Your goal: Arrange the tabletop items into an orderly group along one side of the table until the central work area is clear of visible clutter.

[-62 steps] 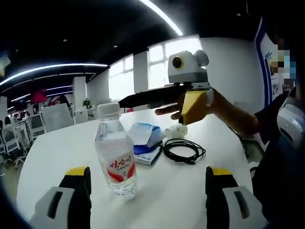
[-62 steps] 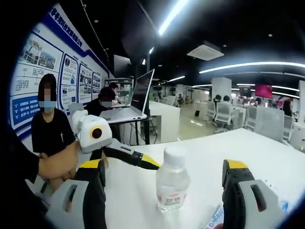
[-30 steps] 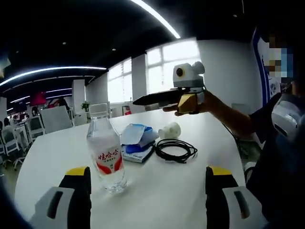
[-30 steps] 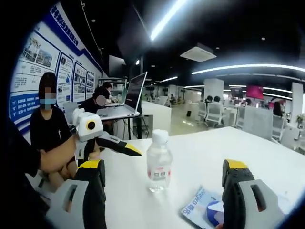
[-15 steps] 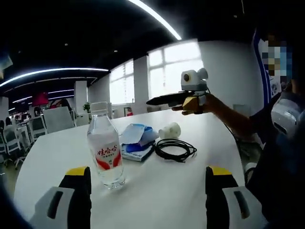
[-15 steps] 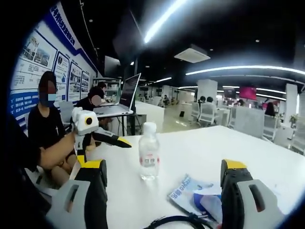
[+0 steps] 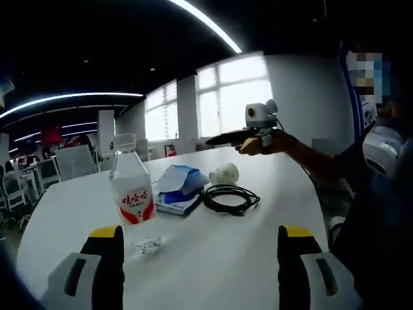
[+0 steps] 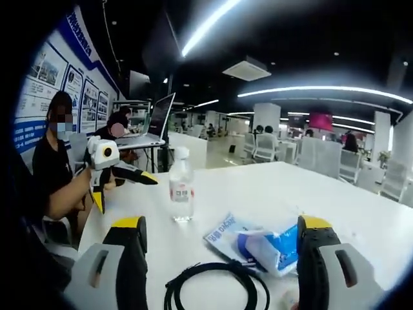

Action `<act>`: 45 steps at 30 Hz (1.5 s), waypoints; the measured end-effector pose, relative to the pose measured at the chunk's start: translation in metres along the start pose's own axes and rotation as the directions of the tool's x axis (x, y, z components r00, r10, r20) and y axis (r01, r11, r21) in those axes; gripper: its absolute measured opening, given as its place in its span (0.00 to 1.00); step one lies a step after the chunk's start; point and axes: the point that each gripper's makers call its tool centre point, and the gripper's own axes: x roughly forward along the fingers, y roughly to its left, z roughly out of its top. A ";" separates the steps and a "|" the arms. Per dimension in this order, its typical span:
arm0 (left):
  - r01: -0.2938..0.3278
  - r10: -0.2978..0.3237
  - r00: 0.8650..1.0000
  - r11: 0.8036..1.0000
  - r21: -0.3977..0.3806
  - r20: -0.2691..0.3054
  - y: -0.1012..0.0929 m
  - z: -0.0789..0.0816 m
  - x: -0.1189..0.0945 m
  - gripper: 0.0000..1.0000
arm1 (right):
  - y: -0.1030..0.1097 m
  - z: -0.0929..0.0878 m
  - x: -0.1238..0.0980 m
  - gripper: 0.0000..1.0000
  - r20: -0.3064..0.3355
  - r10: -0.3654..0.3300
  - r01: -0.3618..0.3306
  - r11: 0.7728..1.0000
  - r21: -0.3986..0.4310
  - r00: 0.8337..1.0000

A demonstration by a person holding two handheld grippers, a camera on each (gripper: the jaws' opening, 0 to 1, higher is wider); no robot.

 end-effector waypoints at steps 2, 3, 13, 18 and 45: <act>0.005 -0.005 1.000 1.000 -0.002 0.000 -0.003 -0.003 0.000 0.99 | -0.003 -0.006 -0.006 0.93 -0.006 -0.012 0.012 1.000 0.007 1.000; 0.010 -0.010 1.000 1.000 0.001 -0.003 -0.005 -0.005 -0.001 0.98 | -0.007 -0.008 -0.010 0.92 -0.004 -0.024 0.024 1.000 0.011 1.000; 0.018 -0.018 1.000 1.000 0.020 0.003 -0.010 -0.005 -0.006 0.98 | -0.028 -0.032 -0.043 0.83 -0.001 -0.111 0.111 0.993 0.039 0.994; 0.012 -0.013 1.000 1.000 0.028 0.023 -0.013 0.000 -0.010 0.98 | -0.036 -0.048 -0.060 0.78 -0.007 -0.152 0.152 0.987 0.054 0.988; 0.027 -0.028 0.999 0.999 0.035 0.021 -0.019 -0.006 -0.005 0.95 | -0.055 -0.094 -0.096 0.73 -0.060 -0.219 0.224 0.969 0.100 0.974</act>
